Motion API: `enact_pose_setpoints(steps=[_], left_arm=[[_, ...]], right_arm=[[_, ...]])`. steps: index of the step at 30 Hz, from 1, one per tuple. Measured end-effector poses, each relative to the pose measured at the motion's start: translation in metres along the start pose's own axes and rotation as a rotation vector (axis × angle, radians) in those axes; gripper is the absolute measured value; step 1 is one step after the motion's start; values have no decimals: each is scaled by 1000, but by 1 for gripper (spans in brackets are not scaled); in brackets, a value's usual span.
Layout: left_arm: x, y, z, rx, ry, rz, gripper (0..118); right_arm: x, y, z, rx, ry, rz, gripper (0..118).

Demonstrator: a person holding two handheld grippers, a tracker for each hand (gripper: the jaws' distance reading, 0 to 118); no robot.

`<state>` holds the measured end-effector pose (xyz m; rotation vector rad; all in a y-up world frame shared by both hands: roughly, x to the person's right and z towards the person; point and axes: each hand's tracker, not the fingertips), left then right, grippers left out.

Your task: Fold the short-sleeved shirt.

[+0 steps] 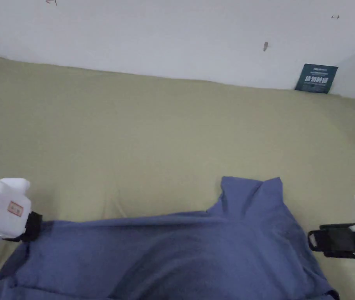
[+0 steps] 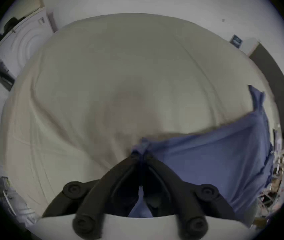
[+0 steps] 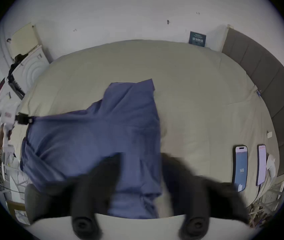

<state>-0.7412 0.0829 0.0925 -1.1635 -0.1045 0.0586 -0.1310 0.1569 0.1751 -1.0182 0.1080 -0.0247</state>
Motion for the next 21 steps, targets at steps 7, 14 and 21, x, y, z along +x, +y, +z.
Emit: enact_pose_setpoints(steps=[7,14,21], left_arm=[[18,0,23,-15,13,-39,2],[5,5,16,-18,-20,25,2],[5,-7,20,7,-51,82,2]], right_arm=[[30,67,-114,-162,-48,-41,102],[19,79,-164,-264,-120,-14,93],[8,68,-109,-176,-47,-23,0]])
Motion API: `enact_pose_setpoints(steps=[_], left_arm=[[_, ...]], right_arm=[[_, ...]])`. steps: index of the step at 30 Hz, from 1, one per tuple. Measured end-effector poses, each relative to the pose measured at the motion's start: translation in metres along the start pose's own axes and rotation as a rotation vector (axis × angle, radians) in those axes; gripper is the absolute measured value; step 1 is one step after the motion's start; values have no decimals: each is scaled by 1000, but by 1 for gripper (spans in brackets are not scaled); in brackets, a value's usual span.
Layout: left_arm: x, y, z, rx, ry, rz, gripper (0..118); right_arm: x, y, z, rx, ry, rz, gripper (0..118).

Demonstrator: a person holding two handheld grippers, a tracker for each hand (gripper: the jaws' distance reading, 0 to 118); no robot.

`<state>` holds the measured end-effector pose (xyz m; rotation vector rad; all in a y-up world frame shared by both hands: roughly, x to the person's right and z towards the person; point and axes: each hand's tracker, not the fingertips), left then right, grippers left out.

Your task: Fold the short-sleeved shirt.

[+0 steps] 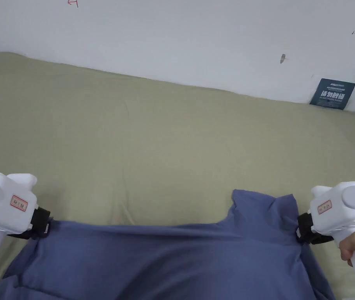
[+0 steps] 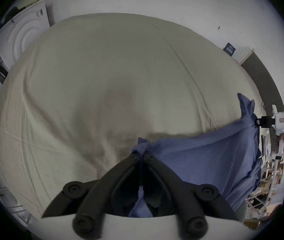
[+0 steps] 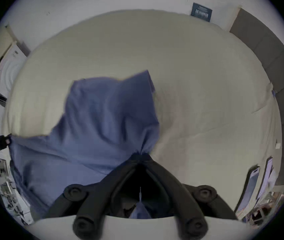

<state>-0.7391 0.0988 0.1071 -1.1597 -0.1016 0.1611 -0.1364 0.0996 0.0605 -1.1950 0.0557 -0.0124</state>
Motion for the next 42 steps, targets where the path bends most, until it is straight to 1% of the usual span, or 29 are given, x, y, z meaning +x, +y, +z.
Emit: enact_pose_setpoints(steps=[1,2,4,5,6,8,9,12,14,17,19,22,24,26,27,29,30,31,32,33,34,36,37,38,40,41,42], left_arm=[[2,-1,8,16,-7,-6,2],[4,-1,15,32,-17,-16,2],[6,-3,39,68,-49,-35,2],[6,-5,50,80,-61,-42,2],[9,-7,64,94,-73,-54,2],[11,-15,94,141,-84,-107,2],[11,-21,110,163,-86,-138,2],[10,-45,147,187,-120,-173,2],[5,-68,161,196,-132,-186,2],[0,-103,167,181,-117,-207,2],[-8,-126,158,142,-113,-200,2],[-17,-163,137,75,-132,-146,3],[-20,-184,120,32,-129,-135,3],[-34,-198,97,-9,-111,-113,2],[-39,-205,87,-29,-108,-87,3],[-48,-213,73,-26,-106,-18,3],[-44,-218,75,-10,-124,18,3],[-47,-217,72,12,-138,60,5],[-48,-215,72,24,-142,97,12],[-48,-214,73,38,-139,108,34],[-37,-214,87,51,-148,104,55],[-31,-209,99,39,-135,87,104],[-29,-206,108,22,-123,71,106],[-33,-205,113,29,-121,58,106],[-27,-196,142,92,-138,14,105],[-23,-191,154,116,-139,-2,103],[-16,-189,172,138,-133,-19,96]], right_arm=[[-3,2,12,25,18,44,0],[-4,-3,23,48,38,68,0],[-1,-17,54,112,58,84,0],[-14,-14,80,136,59,89,0],[-12,-21,96,166,57,93,0],[-7,-39,126,208,65,108,0],[-14,-43,149,227,65,110,0],[-7,-80,180,260,60,135,0],[-5,-103,197,275,55,129,0],[3,-142,204,286,78,91,0],[9,-175,197,271,88,65,0],[10,-225,175,186,106,17,0],[15,-255,153,131,107,-17,0],[17,-282,136,86,89,-62,0],[20,-293,125,59,81,-80,0],[23,-308,109,55,61,-111,0],[25,-312,103,67,66,-153,0],[26,-313,100,87,79,-172,0],[25,-311,100,104,83,-181,0],[21,-311,106,114,76,-171,6],[17,-307,110,113,74,-145,27],[11,-299,120,69,27,-72,92],[9,-294,126,70,21,-47,87],[6,-290,139,99,39,-37,80],[-3,-278,167,164,47,-20,80],[-4,-277,186,185,46,-26,80],[-10,-270,199,205,47,-29,77]])
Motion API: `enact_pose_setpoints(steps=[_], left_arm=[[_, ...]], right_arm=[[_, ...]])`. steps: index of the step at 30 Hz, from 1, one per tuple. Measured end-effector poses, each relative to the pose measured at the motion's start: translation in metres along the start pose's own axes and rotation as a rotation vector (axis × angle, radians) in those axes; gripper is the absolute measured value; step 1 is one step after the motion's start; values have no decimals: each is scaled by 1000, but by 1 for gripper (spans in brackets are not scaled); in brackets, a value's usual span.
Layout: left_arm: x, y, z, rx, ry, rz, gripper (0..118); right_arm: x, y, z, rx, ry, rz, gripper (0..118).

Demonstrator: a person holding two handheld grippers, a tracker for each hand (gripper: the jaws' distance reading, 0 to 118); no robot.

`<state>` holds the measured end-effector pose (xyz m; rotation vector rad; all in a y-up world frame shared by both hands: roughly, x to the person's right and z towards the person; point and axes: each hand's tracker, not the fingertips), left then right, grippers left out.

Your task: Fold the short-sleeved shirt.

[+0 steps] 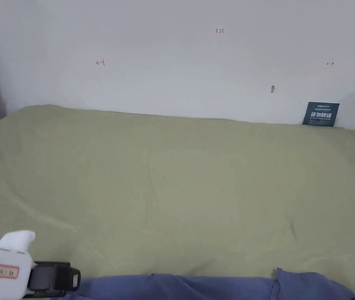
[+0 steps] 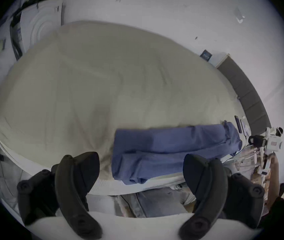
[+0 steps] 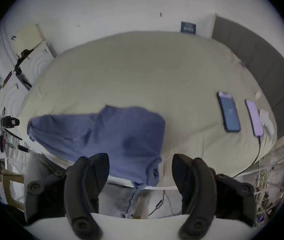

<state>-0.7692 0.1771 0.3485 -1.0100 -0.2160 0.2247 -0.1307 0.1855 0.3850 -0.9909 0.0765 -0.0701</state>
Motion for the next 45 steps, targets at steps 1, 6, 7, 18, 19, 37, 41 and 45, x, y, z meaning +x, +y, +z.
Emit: enact_pose_setpoints(steps=[1,6,7,18,19,37,41,45], left_arm=[[8,6,10,23,22,-15,82],[28,18,29,103,37,-69,0],[28,18,29,88,25,-65,0],[-73,-8,-33,-35,-244,184,101],[-83,-13,-38,-39,-269,239,117],[-83,-58,-91,-3,-520,540,74],[-63,-62,-103,-34,-317,435,16],[-56,-59,-99,6,-391,508,15]], right_arm=[[-6,9,10,20,7,-1,69],[-27,33,33,131,61,30,0],[-24,27,33,128,30,29,0],[-42,17,24,63,73,67,0],[-40,16,19,52,84,77,0],[-55,12,-7,-8,197,115,0],[-48,11,-16,-10,203,99,0],[-45,5,-7,-1,208,87,0]])
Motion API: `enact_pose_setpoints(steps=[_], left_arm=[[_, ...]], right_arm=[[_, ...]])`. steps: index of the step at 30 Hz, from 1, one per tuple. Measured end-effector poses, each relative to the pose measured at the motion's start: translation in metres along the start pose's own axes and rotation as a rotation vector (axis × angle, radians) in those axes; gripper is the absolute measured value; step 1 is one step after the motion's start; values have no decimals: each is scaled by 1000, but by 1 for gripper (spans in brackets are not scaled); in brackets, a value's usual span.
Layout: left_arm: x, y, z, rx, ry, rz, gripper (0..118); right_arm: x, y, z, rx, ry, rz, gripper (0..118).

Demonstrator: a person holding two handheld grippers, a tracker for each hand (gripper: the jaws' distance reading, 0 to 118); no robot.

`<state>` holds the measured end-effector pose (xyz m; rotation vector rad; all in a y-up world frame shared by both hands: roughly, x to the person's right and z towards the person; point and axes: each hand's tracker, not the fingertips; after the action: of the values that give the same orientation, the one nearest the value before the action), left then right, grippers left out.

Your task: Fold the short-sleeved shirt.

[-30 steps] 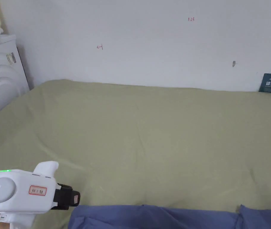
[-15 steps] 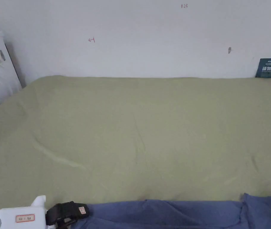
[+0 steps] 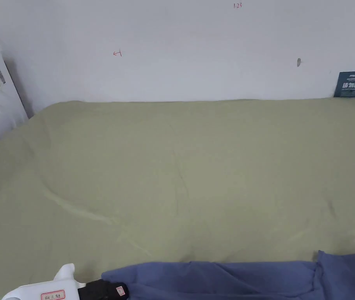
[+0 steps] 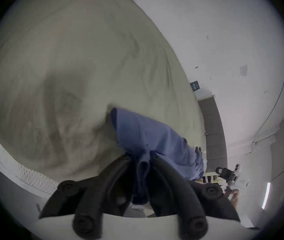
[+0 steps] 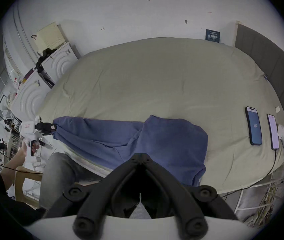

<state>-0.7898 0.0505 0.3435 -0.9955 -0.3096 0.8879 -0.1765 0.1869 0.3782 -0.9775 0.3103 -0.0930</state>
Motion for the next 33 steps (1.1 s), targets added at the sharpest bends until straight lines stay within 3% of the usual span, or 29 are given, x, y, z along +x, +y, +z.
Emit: enact_pose_setpoints(steps=[5,11,15,19,20,21,22,23,27,28,29,30,31,33], left_arm=[[59,9,13,36,-114,-180,14],[173,-11,-14,-79,-273,-447,14],[229,-42,-65,-217,-311,-549,14],[246,-68,-124,-284,-231,-595,16],[245,-71,-135,-295,-199,-572,25],[244,-73,-146,-303,-160,-546,60],[241,-74,-153,-311,-140,-524,83],[238,-74,-157,-305,-143,-507,91],[230,-69,-148,-277,-172,-427,88],[227,-68,-147,-261,-156,-418,82],[224,-67,-148,-244,-138,-420,64],[220,-67,-150,-234,-118,-427,18],[213,-65,-155,-229,-77,-429,0],[203,-66,-168,-263,-103,-383,0]], right_arm=[[9,-4,18,22,-24,-11,0],[21,-5,36,75,-27,-38,0],[32,-8,41,96,-21,-59,0],[37,-15,44,103,-29,-71,0],[39,-17,45,103,-28,-78,0],[42,-19,45,101,-25,-83,0],[46,-20,44,101,-22,-86,0],[48,-22,44,103,-23,-87,0],[55,-27,44,94,-33,-97,0],[57,-27,43,92,-37,-100,0],[58,-27,42,89,-38,-102,0],[57,-27,42,87,-38,-103,0],[57,-27,41,88,-41,-106,0],[58,-27,40,87,-37,-110,0]])
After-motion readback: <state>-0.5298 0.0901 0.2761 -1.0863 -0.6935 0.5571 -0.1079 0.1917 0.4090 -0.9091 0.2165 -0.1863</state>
